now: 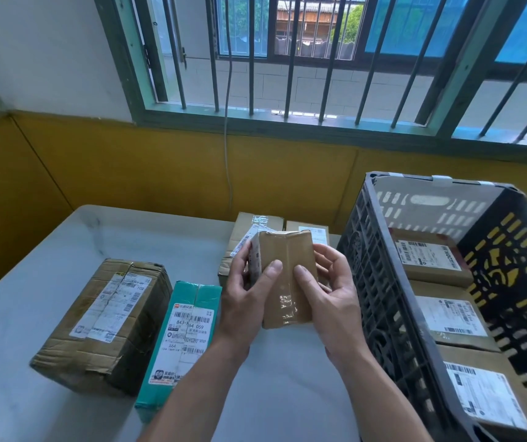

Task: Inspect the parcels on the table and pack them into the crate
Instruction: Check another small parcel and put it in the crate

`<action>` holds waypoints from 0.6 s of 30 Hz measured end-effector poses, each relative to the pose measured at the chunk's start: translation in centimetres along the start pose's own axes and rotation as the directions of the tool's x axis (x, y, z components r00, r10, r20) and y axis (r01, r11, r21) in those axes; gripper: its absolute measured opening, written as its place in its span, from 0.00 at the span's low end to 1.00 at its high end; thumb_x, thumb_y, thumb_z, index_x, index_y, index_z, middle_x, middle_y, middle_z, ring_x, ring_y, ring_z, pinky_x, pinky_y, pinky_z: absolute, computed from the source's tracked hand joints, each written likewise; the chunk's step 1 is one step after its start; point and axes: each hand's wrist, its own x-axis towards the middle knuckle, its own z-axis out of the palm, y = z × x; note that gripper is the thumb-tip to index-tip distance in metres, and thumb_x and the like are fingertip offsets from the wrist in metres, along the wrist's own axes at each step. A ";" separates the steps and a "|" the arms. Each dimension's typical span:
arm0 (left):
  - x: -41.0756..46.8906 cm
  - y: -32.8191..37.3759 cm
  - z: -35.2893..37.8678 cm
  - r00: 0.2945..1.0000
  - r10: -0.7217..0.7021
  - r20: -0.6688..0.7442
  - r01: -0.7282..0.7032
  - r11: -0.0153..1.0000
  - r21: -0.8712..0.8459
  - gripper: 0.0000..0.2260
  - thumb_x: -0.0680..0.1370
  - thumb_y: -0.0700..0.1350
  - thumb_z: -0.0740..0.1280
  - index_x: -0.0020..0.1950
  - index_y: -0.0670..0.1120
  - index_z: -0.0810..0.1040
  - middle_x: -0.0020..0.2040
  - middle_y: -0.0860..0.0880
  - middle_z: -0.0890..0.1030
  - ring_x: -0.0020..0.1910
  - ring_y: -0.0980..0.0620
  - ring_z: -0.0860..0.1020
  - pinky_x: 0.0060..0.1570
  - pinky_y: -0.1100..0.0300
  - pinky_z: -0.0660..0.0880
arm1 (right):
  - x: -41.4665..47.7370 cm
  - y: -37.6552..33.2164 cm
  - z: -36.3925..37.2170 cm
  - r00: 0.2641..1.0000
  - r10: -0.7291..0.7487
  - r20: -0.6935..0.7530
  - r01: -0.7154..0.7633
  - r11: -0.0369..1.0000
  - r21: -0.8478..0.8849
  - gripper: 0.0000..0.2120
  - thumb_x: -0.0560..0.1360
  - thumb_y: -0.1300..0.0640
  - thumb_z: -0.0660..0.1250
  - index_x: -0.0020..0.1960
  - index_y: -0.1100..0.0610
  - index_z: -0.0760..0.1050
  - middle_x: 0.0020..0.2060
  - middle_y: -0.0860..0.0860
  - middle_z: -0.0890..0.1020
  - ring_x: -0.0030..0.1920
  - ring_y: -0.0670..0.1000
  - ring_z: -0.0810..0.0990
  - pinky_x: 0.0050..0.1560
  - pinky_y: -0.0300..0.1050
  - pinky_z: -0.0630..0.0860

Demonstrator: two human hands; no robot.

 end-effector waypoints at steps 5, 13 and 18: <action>0.1 0.0 0.0 0.984 -0.033 0.176 0.034 0.999 -0.005 0.33 0.72 0.52 0.69 0.76 0.66 0.65 0.66 0.55 0.79 0.57 0.54 0.83 0.49 0.54 0.84 | 0.1 -0.4 -0.2 1.000 0.015 0.016 -0.015 1.000 0.019 0.23 0.80 0.62 0.68 0.62 0.33 0.77 0.53 0.39 0.84 0.52 0.40 0.83 0.44 0.37 0.80; 0.0 -0.5 0.1 0.998 -0.035 0.050 0.038 0.998 -0.048 0.18 0.72 0.56 0.71 0.60 0.71 0.73 0.58 0.58 0.83 0.54 0.58 0.84 0.47 0.58 0.83 | 0.1 -0.1 0.0 0.999 0.005 0.033 -0.006 1.000 0.030 0.18 0.74 0.54 0.71 0.61 0.39 0.75 0.54 0.39 0.84 0.56 0.43 0.83 0.48 0.36 0.80; 0.0 -0.3 0.0 0.992 -0.013 0.128 0.015 1.000 -0.020 0.28 0.74 0.55 0.69 0.74 0.64 0.69 0.65 0.55 0.79 0.58 0.57 0.81 0.53 0.57 0.82 | 0.0 0.1 -0.1 0.997 0.021 0.072 -0.025 0.998 0.059 0.23 0.74 0.52 0.69 0.68 0.41 0.75 0.56 0.42 0.84 0.55 0.43 0.84 0.47 0.36 0.80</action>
